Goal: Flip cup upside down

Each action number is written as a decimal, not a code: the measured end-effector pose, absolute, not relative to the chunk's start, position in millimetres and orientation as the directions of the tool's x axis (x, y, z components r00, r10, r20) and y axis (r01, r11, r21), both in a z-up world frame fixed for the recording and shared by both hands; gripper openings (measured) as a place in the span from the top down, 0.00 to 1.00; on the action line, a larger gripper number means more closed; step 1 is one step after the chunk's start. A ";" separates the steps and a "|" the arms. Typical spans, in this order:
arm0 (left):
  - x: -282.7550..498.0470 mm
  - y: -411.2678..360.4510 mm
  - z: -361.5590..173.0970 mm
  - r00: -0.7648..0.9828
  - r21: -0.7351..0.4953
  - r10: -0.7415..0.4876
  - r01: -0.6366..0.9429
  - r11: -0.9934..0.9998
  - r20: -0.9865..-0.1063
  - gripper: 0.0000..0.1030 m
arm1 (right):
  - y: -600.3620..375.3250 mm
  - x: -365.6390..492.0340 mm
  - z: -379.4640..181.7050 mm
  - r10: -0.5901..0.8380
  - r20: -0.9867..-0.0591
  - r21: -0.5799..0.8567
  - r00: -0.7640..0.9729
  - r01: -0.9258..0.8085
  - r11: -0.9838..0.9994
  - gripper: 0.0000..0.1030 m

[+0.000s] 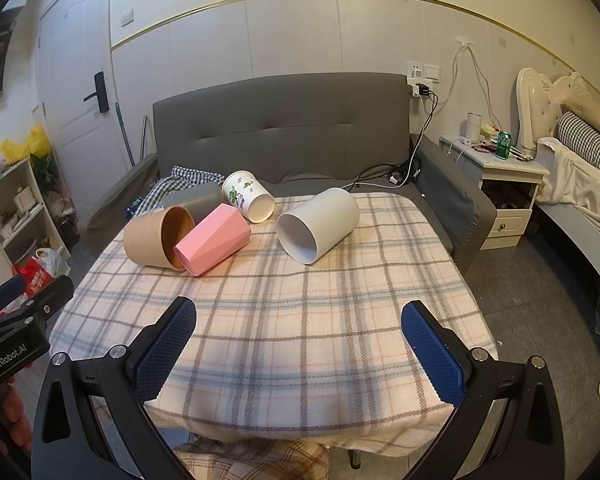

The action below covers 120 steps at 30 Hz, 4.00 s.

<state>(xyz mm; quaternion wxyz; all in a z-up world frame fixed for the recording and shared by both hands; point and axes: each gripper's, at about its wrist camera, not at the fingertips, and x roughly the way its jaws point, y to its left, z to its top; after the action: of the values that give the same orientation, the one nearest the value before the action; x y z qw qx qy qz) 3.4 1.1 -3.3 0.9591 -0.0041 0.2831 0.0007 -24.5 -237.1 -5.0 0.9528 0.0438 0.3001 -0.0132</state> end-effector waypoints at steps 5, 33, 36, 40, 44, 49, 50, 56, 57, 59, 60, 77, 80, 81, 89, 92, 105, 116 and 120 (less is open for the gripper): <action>3.5 1.1 -3.3 0.839 -0.007 0.000 -0.004 1.000 -0.544 0.05 | -238.0 -24.6 -4.3 0.002 -0.574 0.076 0.819 0.051 0.996 0.00; -3.0 0.6 -18.7 0.836 -0.010 -0.003 -0.003 1.000 -0.549 0.05 | -234.3 -22.9 -7.2 0.006 -0.579 0.076 0.815 0.047 0.996 0.00; -2.8 0.5 -19.0 0.835 -0.010 -0.003 -0.003 1.000 -0.550 0.05 | -233.4 -26.9 -12.0 0.007 -0.579 0.076 0.815 0.045 0.996 0.00; -2.8 -0.3 -21.5 0.832 -0.013 -0.004 -0.004 1.000 -0.555 0.05 | -233.0 -26.9 -13.1 0.003 -0.583 0.071 0.813 0.047 0.996 0.00; -0.7 0.0 -27.6 0.822 -0.014 -0.004 -0.006 1.000 -0.569 0.05 | -228.9 -26.5 -18.1 -0.004 -0.595 0.059 0.804 0.049 0.997 0.00; 11.9 10.3 -27.6 0.805 -0.012 0.003 -0.012 1.000 -0.593 0.05 | -223.6 -15.0 -17.2 -0.011 -0.624 0.042 0.781 0.048 0.998 0.00; 14.3 12.3 -28.9 0.801 -0.009 0.006 -0.014 1.000 -0.599 0.05 | -223.3 -10.4 -16.1 -0.011 -0.630 0.041 0.776 0.048 0.998 0.00; 42.8 34.1 -33.9 0.764 0.017 0.042 -0.041 0.999 -0.644 0.05 | -203.8 30.8 -10.3 0.002 -0.661 0.050 0.750 0.042 0.998 0.00; 48.5 37.7 -35.3 0.758 0.020 0.049 -0.047 0.999 -0.651 0.05 | -198.7 38.8 -9.9 0.007 -0.665 0.051 0.747 0.036 0.998 0.00; 56.8 44.4 -39.3 0.747 0.024 0.059 -0.057 0.998 -0.662 0.05 | -188.6 57.2 -10.4 0.019 -0.676 0.056 0.736 0.026 0.998 0.00; 60.2 47.3 -41.1 0.744 0.026 0.063 -0.061 0.998 -0.665 0.05 | -184.4 66.1 -11.4 0.028 -0.685 0.065 0.728 0.023 0.998 0.00; 118.9 75.4 -69.5 0.712 0.009 0.108 -0.141 0.990 -0.694 0.05 | -151.8 189.7 -61.5 0.170 -0.793 0.260 0.584 0.072 0.963 0.05; 125.0 75.1 -74.3 0.704 0.003 0.106 -0.145 0.989 -0.702 0.05 | -154.6 198.6 -73.6 0.197 -0.804 0.297 0.561 0.091 0.951 0.08; 126.2 74.6 -76.2 0.702 0.002 0.104 -0.145 0.989 -0.705 0.05 | -156.1 200.5 -76.3 0.208 -0.805 0.308 0.555 0.094 0.947 0.09; 126.6 64.3 -83.0 0.682 0.026 0.106 -0.127 0.992 -0.724 0.05 | -154.2 213.4 -93.0 0.359 -0.783 0.432 0.508 0.028 0.901 0.34; 122.4 62.3 -78.6 0.685 0.025 0.105 -0.126 0.992 -0.721 0.05 | -157.5 203.7 -89.1 0.367 -0.782 0.427 0.503 0.004 0.904 0.36; 74.3 45.6 -47.8 0.710 0.006 0.077 -0.102 0.995 -0.700 0.05 | -187.1 93.0 -72.4 0.308 -0.828 0.330 0.470 -0.037 0.943 0.41; 44.7 30.1 -40.7 0.707 -0.006 0.049 -0.075 0.997 -0.705 0.05 | -190.3 39.5 -82.5 0.277 -0.840 0.286 0.467 -0.053 0.957 0.41; 40.8 26.2 -37.9 0.704 -0.002 0.050 -0.073 0.997 -0.708 0.05 | -189.9 39.3 -77.2 0.255 -0.836 0.256 0.486 -0.065 0.964 0.35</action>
<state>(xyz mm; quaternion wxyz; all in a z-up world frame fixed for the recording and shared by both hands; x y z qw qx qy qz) 40.8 26.2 -37.9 0.9229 -0.0147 0.3832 0.0334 39.3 -189.9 -77.2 0.8568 0.0951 0.4981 0.0934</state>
